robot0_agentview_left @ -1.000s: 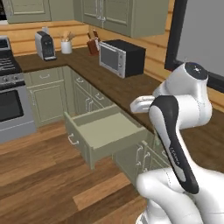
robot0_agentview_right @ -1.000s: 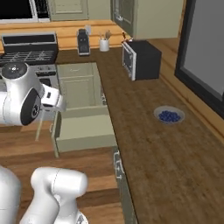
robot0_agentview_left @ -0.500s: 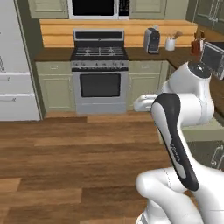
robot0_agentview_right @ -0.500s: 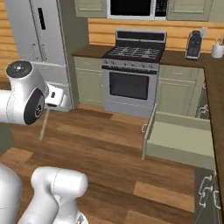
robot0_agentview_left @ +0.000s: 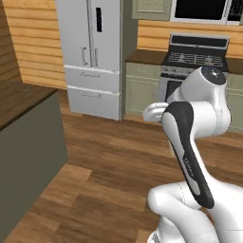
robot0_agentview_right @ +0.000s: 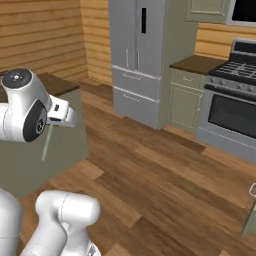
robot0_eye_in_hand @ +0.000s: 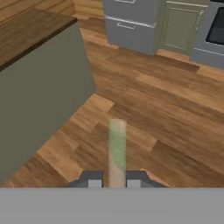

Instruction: Take a straw from the drawer in front and place it inside the glass cup on the dining counter.

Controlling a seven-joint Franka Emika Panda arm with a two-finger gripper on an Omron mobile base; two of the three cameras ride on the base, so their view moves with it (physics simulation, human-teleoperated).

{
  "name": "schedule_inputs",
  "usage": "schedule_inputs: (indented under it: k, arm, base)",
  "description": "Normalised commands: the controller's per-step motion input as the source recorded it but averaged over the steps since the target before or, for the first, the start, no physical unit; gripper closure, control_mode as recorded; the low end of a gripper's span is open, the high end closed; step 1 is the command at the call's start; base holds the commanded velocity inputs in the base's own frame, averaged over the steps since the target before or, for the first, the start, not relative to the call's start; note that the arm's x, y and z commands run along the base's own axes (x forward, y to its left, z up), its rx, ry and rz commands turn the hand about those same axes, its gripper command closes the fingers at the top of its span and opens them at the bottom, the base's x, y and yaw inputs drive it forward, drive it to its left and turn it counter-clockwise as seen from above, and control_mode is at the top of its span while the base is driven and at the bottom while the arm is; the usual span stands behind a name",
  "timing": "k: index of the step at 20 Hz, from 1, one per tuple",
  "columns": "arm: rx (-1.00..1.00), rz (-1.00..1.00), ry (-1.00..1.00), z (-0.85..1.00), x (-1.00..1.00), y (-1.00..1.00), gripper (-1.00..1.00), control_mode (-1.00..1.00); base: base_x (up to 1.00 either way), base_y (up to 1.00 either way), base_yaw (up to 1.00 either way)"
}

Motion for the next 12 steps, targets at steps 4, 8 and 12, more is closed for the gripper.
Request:
schedule_inputs:
  k: [4, 8, 12]
  arm:
    - [0.00, 0.00, 0.00, 0.00, 0.00, 0.00, 1.00, 1.00]
    - [0.00, 0.00, 0.00, 0.00, 0.00, 0.00, 1.00, 1.00]
    - [0.00, 0.00, 0.00, 0.00, 0.00, 0.00, 1.00, 1.00]
  base:
    - [1.00, 0.00, 0.21]
    - [1.00, 0.00, 0.17]
    - [1.00, 0.00, 0.16]
